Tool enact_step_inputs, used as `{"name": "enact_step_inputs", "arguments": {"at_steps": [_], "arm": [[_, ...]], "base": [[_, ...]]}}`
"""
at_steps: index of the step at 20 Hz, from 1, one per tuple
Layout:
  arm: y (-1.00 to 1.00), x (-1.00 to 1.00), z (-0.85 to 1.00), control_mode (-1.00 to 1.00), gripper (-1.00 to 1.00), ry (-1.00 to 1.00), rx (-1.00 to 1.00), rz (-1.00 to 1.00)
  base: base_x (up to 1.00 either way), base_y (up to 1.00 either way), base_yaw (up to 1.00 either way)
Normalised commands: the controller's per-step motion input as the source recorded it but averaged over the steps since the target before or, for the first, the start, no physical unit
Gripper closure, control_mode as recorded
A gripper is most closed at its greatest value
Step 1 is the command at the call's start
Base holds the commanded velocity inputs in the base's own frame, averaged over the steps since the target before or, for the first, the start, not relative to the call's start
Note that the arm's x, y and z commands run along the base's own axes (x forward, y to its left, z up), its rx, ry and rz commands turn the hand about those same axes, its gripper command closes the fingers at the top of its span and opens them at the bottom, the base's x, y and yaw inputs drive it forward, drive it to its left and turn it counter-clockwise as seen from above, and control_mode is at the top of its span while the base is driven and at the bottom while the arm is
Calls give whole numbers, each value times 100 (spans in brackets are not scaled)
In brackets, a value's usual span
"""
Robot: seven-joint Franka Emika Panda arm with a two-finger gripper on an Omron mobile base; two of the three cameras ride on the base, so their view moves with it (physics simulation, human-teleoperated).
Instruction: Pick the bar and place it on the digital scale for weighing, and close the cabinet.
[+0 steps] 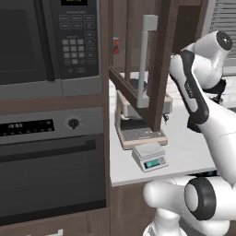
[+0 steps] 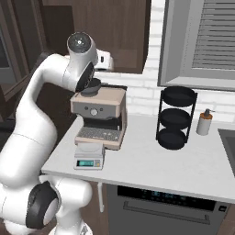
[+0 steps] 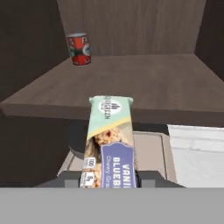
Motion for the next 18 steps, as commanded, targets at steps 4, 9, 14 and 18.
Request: {"name": "enact_step_inputs", "arguments": {"at_steps": [4,9,14,18], "arm": [[-9,-100,-24,-100,100,14,2,29],[-31,-100,-38,-100,100,0,-10,51],[-8,-77,-76,-100,100,-9,-16,68],[0,-12,-82,-100,100,-28,-9,64]], "base": [[0,0,0],[0,0,0],[0,0,0],[0,0,0]]}}
